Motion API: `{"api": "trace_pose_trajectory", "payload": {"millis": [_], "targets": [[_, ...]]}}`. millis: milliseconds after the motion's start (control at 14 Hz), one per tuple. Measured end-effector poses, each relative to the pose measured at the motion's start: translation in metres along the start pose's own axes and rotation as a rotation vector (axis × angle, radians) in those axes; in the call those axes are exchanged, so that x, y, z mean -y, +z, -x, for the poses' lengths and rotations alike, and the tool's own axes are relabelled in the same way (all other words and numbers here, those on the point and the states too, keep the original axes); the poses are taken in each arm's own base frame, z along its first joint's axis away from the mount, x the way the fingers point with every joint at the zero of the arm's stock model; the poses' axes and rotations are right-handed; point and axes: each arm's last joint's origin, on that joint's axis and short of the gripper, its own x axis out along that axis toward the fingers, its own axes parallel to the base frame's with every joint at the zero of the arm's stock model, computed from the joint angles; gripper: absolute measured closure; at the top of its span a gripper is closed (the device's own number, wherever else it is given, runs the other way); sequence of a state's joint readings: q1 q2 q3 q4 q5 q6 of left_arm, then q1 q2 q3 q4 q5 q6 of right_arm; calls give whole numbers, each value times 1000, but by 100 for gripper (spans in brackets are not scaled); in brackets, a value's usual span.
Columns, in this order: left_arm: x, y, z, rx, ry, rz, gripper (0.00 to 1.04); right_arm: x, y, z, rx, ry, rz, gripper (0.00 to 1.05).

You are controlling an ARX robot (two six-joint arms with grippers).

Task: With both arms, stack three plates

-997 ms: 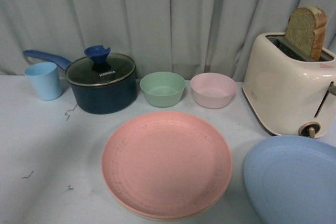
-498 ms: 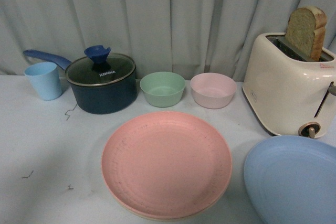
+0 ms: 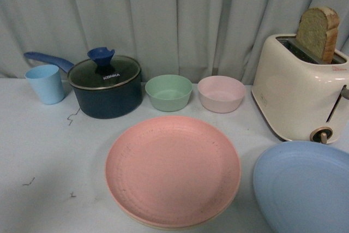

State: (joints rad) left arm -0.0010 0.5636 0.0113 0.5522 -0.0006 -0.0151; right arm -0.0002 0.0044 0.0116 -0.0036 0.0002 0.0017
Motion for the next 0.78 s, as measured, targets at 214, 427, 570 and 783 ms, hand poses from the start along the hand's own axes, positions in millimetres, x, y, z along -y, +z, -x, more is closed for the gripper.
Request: {"api": "trace_pose_trajectory", "payload": {"millis": [214, 427, 570, 783], "targets": [[0, 2, 5, 6, 0, 0, 103, 0, 0, 0, 0, 0, 0, 6], [0, 3, 12, 9, 0, 0, 103, 0, 0, 0, 0, 0, 0, 6], [0, 3, 17, 11, 0, 0, 103, 0, 0, 0, 0, 0, 0, 6], [0, 3, 21, 12, 0, 0, 103, 0, 0, 0, 0, 0, 0, 6]]}}
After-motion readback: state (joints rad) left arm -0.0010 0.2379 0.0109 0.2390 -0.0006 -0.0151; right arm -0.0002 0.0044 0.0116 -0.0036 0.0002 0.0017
